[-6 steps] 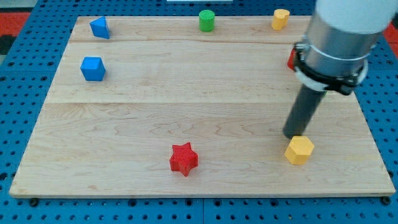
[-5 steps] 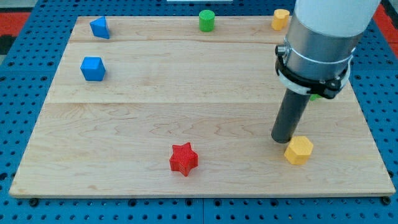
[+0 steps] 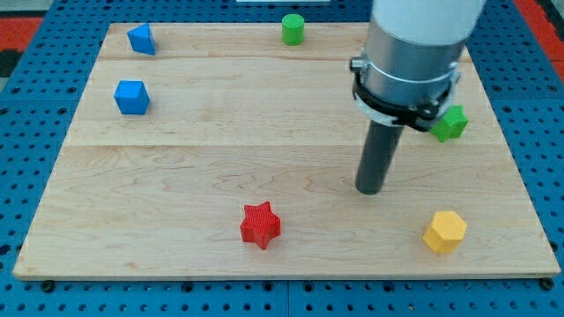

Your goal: Move arm to the right of red circle

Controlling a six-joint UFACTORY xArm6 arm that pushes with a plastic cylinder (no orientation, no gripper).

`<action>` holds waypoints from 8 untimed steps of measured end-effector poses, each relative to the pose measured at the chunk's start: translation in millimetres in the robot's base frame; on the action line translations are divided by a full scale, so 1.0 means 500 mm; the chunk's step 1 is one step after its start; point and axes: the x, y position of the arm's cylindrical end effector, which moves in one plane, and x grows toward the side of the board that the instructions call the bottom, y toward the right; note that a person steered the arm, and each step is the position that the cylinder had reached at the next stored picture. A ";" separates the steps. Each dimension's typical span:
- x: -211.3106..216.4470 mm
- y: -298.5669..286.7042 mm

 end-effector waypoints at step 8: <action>-0.115 -0.084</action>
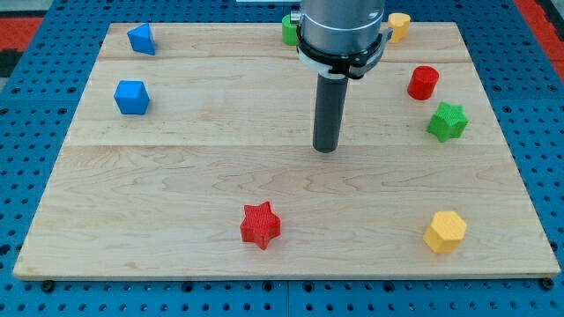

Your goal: Move arm to the right of red circle

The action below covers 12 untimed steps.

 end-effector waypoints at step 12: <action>-0.212 0.446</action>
